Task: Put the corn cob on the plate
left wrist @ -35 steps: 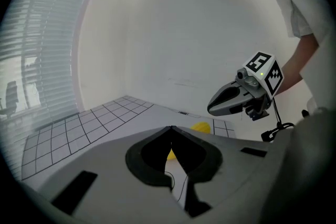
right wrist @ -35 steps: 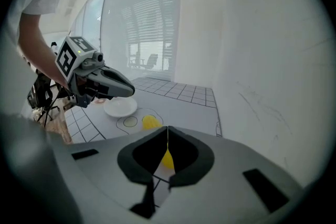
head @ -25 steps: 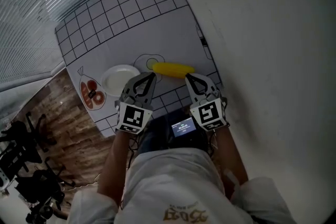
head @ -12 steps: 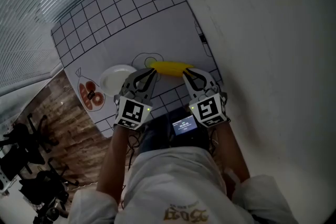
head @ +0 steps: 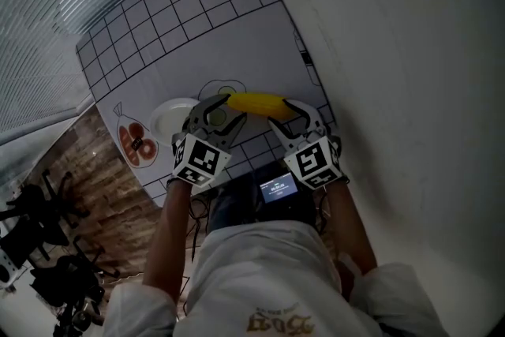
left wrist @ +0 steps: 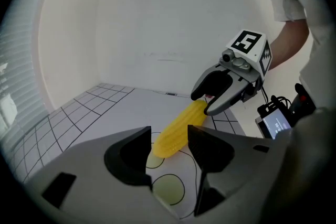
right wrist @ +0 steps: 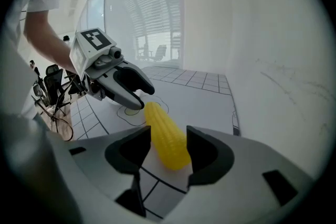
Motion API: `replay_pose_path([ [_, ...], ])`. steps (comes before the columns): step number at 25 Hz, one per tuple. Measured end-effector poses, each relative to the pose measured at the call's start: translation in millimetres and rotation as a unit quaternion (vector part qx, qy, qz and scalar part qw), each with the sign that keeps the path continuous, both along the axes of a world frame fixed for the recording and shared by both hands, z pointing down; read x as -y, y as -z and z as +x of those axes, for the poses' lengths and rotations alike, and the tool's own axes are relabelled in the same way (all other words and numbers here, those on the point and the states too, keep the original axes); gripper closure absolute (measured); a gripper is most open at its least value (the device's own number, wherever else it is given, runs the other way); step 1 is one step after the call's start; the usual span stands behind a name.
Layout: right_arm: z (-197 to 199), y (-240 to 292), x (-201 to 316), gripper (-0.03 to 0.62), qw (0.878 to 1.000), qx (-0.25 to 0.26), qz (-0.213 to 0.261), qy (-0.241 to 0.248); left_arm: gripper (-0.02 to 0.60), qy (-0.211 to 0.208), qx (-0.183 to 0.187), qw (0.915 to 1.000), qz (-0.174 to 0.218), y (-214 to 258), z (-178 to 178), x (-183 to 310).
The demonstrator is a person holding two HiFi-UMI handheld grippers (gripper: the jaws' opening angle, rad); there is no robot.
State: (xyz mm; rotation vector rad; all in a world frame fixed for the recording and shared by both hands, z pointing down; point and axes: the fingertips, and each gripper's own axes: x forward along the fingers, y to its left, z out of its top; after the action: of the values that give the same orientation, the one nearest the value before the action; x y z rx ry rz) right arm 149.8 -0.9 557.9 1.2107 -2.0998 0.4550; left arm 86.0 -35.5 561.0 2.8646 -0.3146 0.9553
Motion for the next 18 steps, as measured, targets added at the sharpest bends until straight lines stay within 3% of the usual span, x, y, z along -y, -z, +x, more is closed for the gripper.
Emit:
replay_pose_path([
  [9, 2.2, -17.3, 0.4, 0.297, 0.999, -0.013, -0.031, 0.016, 0.311, -0.066, 0.045, 0.9968, 0.001, -18.7, 10.6, -1.1],
  [18, -1.4, -33.1, 5.4, 0.287, 0.997, -0.036, -0.052, 0.042, 0.29, -0.134, 0.072, 0.9884, -0.011, -32.4, 27.0, -9.9],
])
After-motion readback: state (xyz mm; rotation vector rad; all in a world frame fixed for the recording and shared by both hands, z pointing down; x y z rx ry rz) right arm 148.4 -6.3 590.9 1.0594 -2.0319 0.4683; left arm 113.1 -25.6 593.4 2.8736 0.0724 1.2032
